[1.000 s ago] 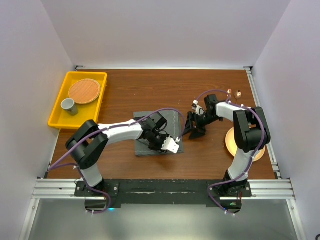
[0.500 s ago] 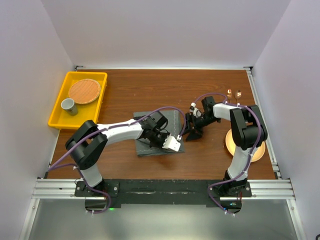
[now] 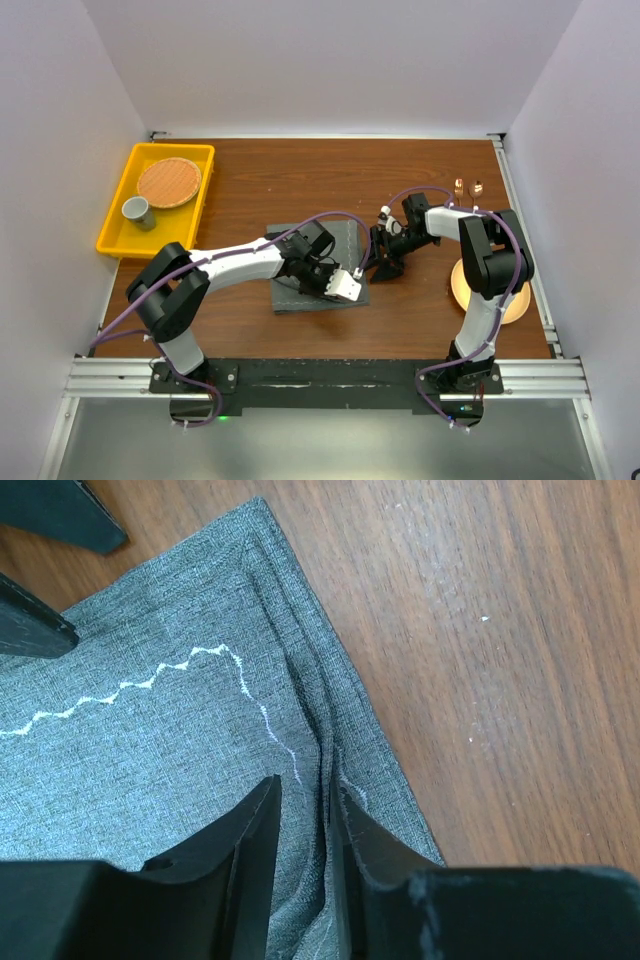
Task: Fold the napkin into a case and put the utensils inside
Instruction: Smooth out the square-folded napkin at the center of the board.
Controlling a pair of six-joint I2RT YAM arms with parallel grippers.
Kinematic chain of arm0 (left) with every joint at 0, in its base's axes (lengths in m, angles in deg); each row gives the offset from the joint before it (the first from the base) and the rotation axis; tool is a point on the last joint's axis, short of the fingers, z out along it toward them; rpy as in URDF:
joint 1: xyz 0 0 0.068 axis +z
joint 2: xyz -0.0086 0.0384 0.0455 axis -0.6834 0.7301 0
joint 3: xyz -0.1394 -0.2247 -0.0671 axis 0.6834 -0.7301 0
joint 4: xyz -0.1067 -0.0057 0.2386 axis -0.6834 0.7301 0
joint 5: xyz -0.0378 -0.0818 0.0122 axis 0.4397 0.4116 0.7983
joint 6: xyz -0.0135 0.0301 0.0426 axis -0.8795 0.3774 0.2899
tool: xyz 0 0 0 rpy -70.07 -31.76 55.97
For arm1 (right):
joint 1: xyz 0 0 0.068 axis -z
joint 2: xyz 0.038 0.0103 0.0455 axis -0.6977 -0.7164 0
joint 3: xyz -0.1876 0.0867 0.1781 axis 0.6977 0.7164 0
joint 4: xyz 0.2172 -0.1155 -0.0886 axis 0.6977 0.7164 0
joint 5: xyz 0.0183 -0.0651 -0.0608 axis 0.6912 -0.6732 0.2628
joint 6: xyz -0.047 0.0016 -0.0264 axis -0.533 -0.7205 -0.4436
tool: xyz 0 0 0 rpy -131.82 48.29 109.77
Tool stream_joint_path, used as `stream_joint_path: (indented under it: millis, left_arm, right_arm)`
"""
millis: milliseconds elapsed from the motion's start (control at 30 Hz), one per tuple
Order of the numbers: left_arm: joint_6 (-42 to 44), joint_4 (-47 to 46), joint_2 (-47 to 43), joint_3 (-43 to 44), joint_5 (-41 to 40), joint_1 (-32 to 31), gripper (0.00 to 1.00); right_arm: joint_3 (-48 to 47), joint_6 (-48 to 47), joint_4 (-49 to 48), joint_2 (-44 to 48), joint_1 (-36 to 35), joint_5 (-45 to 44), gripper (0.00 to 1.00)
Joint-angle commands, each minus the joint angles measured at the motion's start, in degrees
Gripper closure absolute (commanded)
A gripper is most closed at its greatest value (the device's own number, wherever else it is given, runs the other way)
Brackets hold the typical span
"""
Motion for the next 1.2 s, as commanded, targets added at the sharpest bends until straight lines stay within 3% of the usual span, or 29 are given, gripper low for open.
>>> stream_joint_path:
  millis: [0,67,167,300,867,1167]
  left_arm:
    - [0.76,0.02,0.33,1.16,-0.31,-0.22,0.67]
    - [0.76,-0.06,0.85,1.16,-0.75,-0.22,0.69]
    - [0.94,0.55,1.21,1.86,-0.22,-0.22,0.8]
    - [0.15,0.99,0.68,3.18,1.62,-0.22,1.0]
    - [-6.09,-0.06,-2.48,6.17,5.49,-0.31,1.0]
    - [-6.0,-0.33,-1.34,3.45,4.88,-0.4,1.0]
  right_arm:
    - [-1.01,-0.52,-0.31,-0.73,-0.38,-1.53,0.35]
    - [-0.93,-0.6,-0.23,-0.81,-0.3,-1.44,0.35]
    - [-0.75,-0.43,-0.49,-0.99,-0.3,-1.44,0.35]
    - [-0.66,0.01,-0.84,-1.78,-0.39,-1.0,0.35]
    - [-0.49,1.42,-1.81,-2.83,-0.56,-0.39,0.35]
    - [-0.4,1.33,-1.72,-2.92,-0.65,-0.56,0.36]
